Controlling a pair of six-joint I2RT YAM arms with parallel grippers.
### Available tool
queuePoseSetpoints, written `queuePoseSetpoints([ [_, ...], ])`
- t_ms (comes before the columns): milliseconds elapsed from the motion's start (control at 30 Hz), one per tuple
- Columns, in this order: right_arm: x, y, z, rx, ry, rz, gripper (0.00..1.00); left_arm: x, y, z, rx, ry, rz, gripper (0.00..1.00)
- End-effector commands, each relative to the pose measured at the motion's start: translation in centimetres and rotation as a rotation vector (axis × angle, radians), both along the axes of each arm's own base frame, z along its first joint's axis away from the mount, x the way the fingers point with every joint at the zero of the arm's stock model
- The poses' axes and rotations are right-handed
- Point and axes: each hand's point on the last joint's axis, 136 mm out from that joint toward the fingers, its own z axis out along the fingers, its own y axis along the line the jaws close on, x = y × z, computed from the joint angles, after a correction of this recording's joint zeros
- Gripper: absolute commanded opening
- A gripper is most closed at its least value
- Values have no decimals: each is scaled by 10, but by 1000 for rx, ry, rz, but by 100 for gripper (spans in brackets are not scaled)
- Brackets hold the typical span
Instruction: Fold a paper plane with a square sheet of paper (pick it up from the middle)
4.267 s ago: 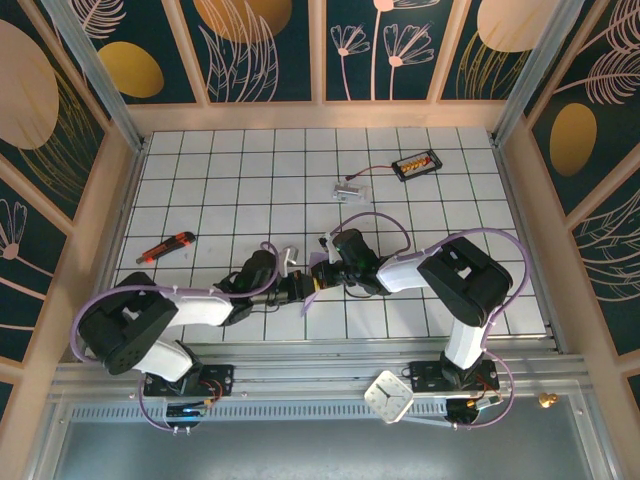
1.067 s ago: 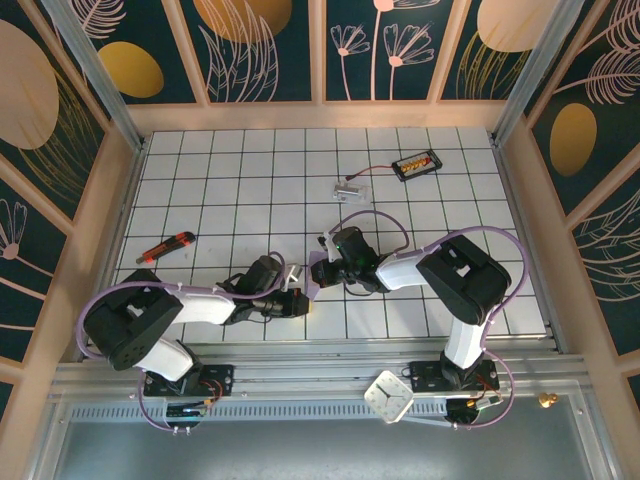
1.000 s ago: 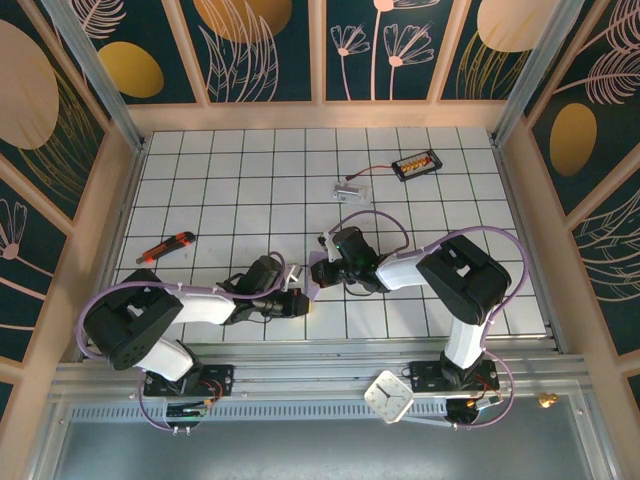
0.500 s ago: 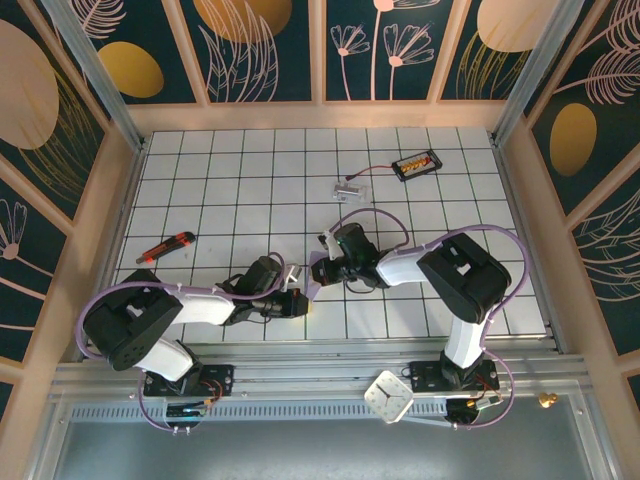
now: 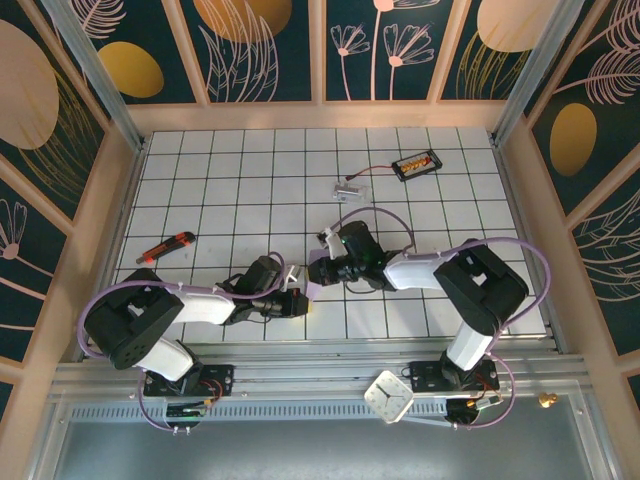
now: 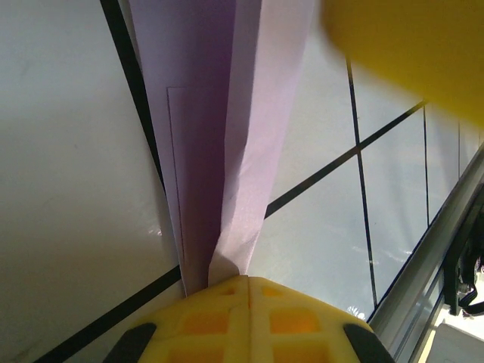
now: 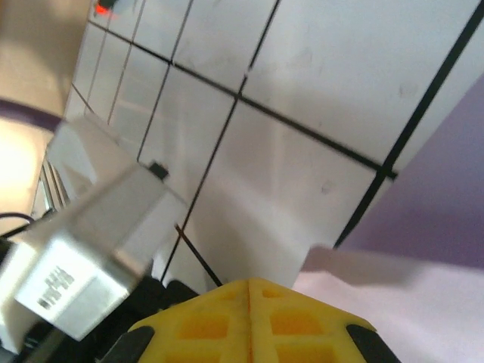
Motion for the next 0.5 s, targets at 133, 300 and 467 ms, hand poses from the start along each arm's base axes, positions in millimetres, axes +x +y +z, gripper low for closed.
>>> queuePoseSetpoints([
  [133,4,-4,-24,-23,28,-29,5,-27,31,-43,162,134,16,0],
  [300,20,-17,-41,-49,55,-82,4,-31,34,-47,175,143,7,0],
  [467,30,-33,-54,-69,86,-131,3,-35,37,-52,191,154,0,0],
])
